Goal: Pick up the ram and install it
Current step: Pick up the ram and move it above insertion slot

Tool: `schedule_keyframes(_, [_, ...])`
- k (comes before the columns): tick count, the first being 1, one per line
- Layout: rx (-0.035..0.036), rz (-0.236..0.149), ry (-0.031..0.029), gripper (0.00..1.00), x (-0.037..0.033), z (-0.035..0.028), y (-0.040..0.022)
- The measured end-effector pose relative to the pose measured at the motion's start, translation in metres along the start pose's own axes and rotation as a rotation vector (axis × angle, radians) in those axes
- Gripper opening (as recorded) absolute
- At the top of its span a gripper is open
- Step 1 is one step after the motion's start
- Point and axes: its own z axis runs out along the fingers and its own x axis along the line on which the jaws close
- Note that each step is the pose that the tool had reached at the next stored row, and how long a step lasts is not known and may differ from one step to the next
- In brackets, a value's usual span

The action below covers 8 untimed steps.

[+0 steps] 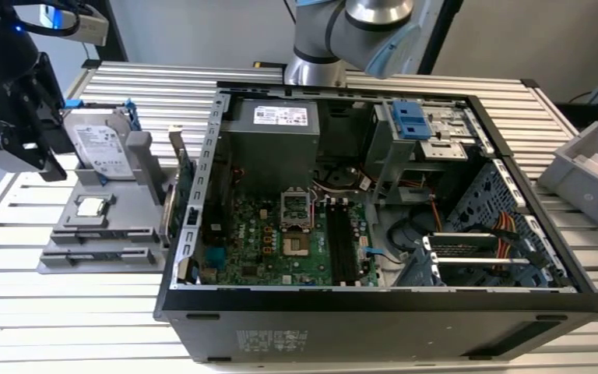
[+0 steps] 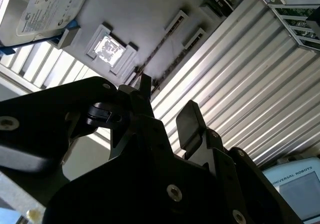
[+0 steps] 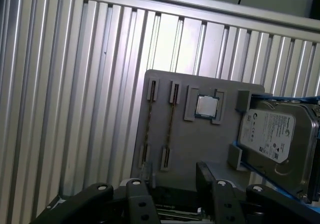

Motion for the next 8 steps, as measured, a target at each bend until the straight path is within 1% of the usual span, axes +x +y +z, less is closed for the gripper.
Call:
schedule_keyframes(5, [-0.0001,-0.002,0.0,1.0,0.0001,0.0034,0.0])
schedule_keyframes(8, [-0.0007,-0.011,0.0,1.0,0.0002,0.0041,0.0001])
